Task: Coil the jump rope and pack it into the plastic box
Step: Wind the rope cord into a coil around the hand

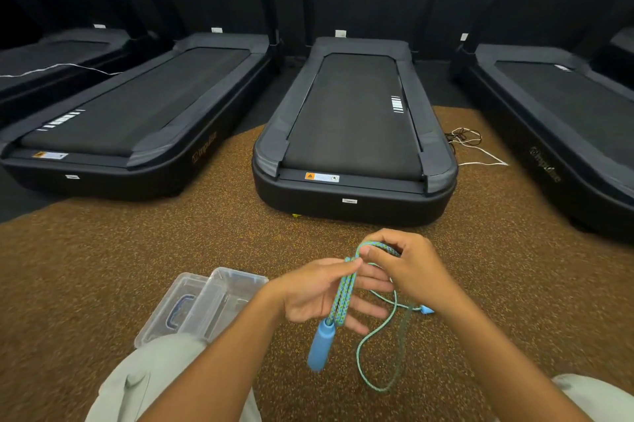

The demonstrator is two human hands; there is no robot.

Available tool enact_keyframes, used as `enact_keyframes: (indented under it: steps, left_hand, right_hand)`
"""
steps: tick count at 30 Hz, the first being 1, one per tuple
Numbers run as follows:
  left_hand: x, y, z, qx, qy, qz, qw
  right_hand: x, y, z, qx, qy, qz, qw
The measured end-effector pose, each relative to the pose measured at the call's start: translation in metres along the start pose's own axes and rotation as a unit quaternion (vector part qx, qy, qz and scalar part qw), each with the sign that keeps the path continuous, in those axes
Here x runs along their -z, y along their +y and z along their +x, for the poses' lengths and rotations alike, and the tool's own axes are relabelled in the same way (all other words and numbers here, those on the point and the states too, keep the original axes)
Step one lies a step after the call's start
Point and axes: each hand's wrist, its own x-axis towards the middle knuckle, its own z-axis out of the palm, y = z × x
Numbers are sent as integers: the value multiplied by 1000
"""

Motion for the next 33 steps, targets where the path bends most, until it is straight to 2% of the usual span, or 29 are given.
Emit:
enact_keyframes:
  steps: [7,13,18,30,33]
  left_hand:
    - [1,4,-4,-31,-21,-30,999]
    - [4,5,-4,-69,-35,-53,996]
    - [7,6,-4,-87,-8,-78,993]
    - [12,10,-5,-120,47,-102,986]
    - [14,13,-6,-132,67,-107,983]
  right_hand:
    - [-3,19,-2,-70,-22,71,995]
    - [-23,29,-15,-96,-82,48,991]
    - [-40,27,-22,-68,-118,32,990]
    - [-67,26,-37,-128,-242,69,959]
    - [-61,20,-35,-123,-259,44,957]
